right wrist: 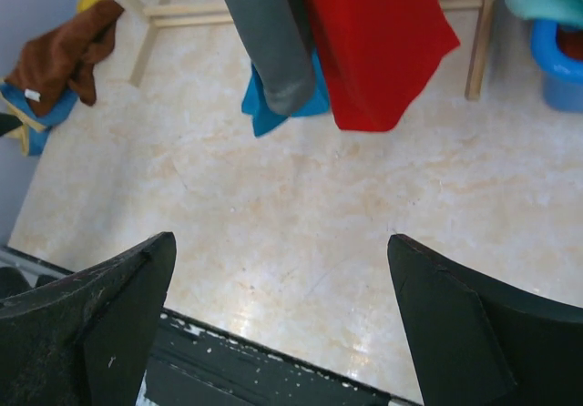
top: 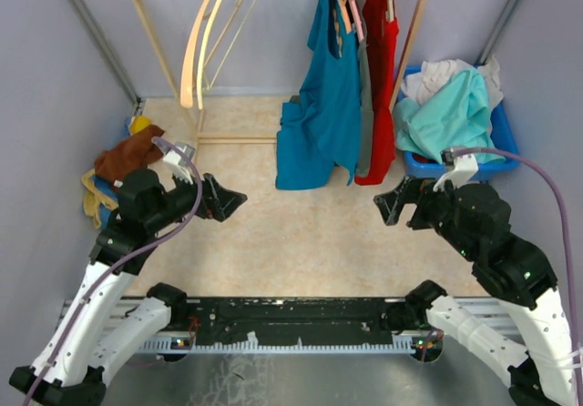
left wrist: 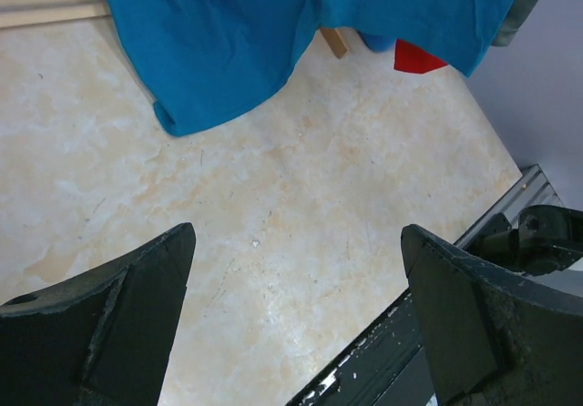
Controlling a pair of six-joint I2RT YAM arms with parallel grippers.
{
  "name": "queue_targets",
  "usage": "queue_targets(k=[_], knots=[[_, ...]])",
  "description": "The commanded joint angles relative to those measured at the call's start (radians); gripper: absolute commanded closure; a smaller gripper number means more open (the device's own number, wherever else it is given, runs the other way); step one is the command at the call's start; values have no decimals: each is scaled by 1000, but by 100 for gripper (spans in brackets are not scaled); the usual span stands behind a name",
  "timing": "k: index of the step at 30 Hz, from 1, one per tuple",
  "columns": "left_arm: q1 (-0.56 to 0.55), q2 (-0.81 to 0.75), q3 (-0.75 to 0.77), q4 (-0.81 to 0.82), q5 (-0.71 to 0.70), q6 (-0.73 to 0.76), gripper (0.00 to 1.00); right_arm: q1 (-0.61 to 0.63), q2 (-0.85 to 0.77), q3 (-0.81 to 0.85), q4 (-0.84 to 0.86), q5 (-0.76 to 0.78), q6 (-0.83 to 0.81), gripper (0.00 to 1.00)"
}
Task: Place the t-shirt on the hanger
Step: Reset both arms
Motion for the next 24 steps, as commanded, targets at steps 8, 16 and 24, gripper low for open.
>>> queue_targets(k=[8,16,24], knots=[[-6,-70,-179,170,12,-95,1,-6,-155,-251,127,-10,69,1],[-6,-10,-154,162,25,-58,1,-6,-195,-324,154,-20,84,1],[-6,-53,-182,164,17,-94,1,-6,-186,-336,176,-31,86,1]])
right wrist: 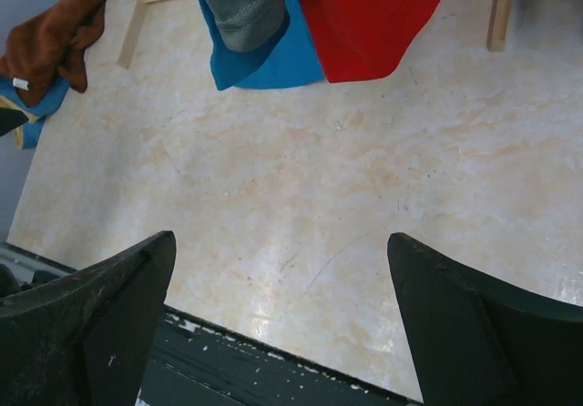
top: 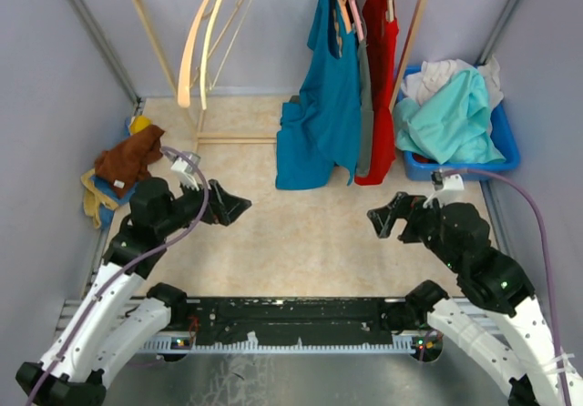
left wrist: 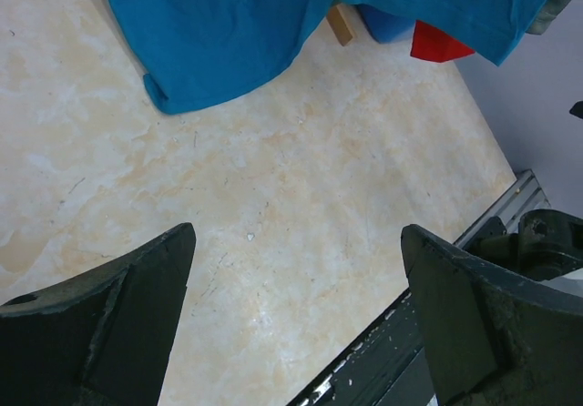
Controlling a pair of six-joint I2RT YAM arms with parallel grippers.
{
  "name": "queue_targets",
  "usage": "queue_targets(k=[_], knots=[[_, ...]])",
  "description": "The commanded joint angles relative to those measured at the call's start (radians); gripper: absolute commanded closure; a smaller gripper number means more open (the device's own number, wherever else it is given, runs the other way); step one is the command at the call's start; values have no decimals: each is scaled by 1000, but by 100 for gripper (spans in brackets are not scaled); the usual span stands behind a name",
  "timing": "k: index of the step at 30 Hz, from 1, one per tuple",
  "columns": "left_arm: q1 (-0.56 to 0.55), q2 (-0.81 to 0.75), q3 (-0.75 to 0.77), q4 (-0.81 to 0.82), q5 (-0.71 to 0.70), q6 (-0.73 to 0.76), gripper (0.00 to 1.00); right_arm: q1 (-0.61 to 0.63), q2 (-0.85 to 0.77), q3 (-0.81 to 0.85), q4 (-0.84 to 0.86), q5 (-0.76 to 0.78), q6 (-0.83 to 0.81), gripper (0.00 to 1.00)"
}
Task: Place the t-shirt on the hanger
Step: Reset both arms
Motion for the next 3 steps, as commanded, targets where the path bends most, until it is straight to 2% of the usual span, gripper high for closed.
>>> queue_targets(k=[1,3], knots=[[-6,-33,-9,35,9,-21,1,-6,4,-4,69,-12,6,1],[-6,-35,-10,32,4,-25,1,-6,4,-5,75,-12,3,1]])
